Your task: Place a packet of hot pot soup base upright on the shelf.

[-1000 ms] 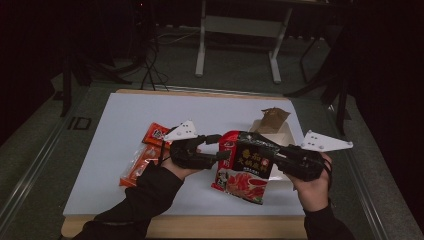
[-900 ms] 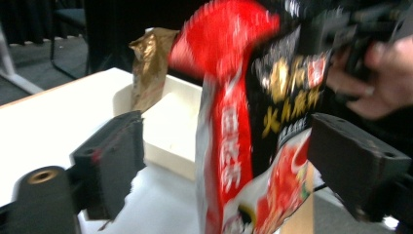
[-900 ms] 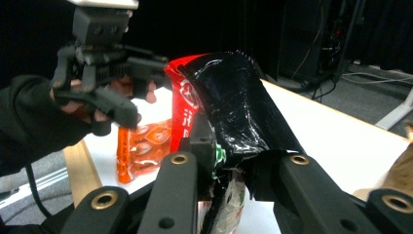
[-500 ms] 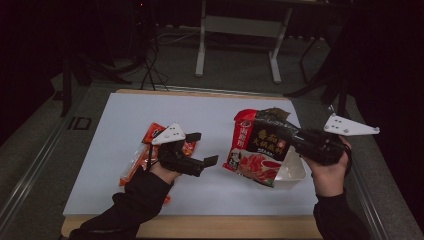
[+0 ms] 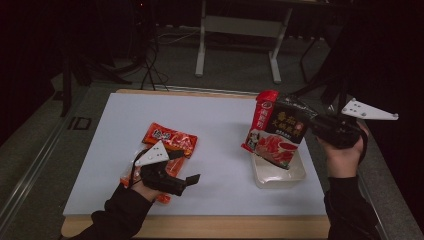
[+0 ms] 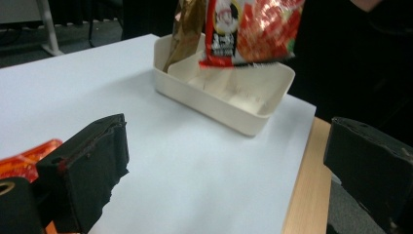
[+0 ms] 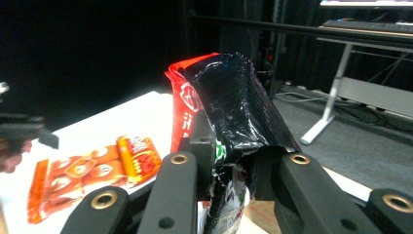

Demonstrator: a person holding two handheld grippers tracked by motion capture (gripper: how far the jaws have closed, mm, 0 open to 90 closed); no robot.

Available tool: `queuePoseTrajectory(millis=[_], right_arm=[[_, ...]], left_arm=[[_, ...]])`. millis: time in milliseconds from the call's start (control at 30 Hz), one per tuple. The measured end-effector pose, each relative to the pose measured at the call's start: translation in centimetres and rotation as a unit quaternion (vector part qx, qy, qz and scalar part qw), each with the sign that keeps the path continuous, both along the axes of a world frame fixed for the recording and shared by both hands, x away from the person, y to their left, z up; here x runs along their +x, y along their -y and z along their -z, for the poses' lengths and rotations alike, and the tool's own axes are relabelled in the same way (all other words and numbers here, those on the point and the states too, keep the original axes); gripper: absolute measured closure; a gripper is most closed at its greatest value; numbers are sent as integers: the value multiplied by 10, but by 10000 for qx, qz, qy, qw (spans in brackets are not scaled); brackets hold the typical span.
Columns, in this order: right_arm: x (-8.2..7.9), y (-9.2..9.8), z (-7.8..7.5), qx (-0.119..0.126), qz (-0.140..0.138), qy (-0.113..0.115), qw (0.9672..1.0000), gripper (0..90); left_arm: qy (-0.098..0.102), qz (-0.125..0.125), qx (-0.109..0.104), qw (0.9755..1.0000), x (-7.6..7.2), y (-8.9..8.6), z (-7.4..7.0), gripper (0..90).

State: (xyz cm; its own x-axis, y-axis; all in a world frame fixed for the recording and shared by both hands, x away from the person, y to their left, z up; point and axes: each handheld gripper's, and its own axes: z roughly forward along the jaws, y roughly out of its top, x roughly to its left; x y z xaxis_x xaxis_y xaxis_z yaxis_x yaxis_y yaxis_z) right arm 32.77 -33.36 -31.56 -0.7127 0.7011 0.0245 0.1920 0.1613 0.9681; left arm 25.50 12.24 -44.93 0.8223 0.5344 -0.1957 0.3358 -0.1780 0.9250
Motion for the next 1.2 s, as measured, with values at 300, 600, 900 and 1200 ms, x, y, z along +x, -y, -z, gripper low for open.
queuePoseTrajectory(millis=[300,600,900,1200], right_arm=[[22,19,6,-70,232,-2,9997,762],[43,22,19,-273,199,106,9994,759],[64,16,39,-530,104,93,9985,762],[71,13,51,-670,22,280,9974,759]], left_arm=[[-182,-138,-27,9997,-17,-15,20,32],[-237,-236,-122,9994,-20,-20,32,32],[-320,-260,-117,9991,-17,-22,40,32],[-355,-252,-136,9990,-16,-22,43,32]])
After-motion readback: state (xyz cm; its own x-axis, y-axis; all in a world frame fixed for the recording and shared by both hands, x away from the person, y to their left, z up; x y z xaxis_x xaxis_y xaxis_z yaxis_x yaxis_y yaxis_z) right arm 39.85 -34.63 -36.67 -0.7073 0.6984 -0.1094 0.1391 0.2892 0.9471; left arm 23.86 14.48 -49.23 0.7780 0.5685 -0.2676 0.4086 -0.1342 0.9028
